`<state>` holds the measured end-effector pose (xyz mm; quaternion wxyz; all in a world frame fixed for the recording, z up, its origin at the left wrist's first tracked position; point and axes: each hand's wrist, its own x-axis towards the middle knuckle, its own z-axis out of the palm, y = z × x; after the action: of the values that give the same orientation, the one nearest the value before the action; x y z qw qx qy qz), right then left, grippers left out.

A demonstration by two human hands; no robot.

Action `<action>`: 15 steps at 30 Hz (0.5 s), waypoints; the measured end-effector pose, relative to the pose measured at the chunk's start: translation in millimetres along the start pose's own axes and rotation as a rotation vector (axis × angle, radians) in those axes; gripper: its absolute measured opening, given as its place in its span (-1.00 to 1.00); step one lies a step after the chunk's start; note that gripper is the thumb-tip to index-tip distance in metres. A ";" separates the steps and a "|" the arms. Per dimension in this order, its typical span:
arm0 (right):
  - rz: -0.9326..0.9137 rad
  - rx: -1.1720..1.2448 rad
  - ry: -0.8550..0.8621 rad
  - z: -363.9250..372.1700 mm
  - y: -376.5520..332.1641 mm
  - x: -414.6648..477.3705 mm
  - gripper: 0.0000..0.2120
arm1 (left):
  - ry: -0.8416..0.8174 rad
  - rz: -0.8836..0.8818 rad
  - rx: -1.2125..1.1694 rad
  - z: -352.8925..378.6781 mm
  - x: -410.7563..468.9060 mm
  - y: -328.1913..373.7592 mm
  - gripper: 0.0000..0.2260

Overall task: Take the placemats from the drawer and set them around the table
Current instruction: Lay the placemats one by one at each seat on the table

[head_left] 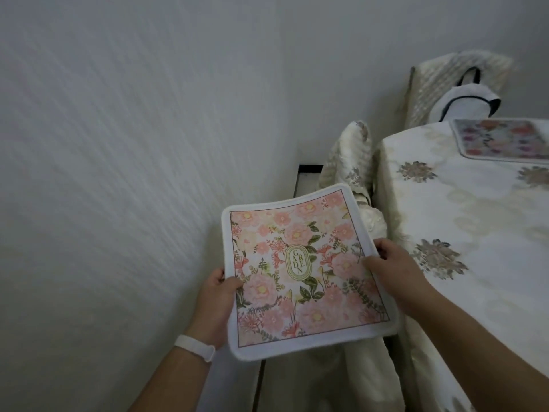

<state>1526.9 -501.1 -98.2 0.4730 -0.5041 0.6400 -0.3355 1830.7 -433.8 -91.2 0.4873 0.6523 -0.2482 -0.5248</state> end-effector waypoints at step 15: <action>0.169 0.065 0.483 -124.0 11.2 39.3 -0.87 | -0.509 0.033 0.269 208.1 122.9 81.0 -0.79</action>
<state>1404.5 -541.9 -78.3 0.3489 -0.3384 0.7631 -0.4258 1693.2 -647.1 -67.6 0.3269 0.5543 -0.4402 -0.6261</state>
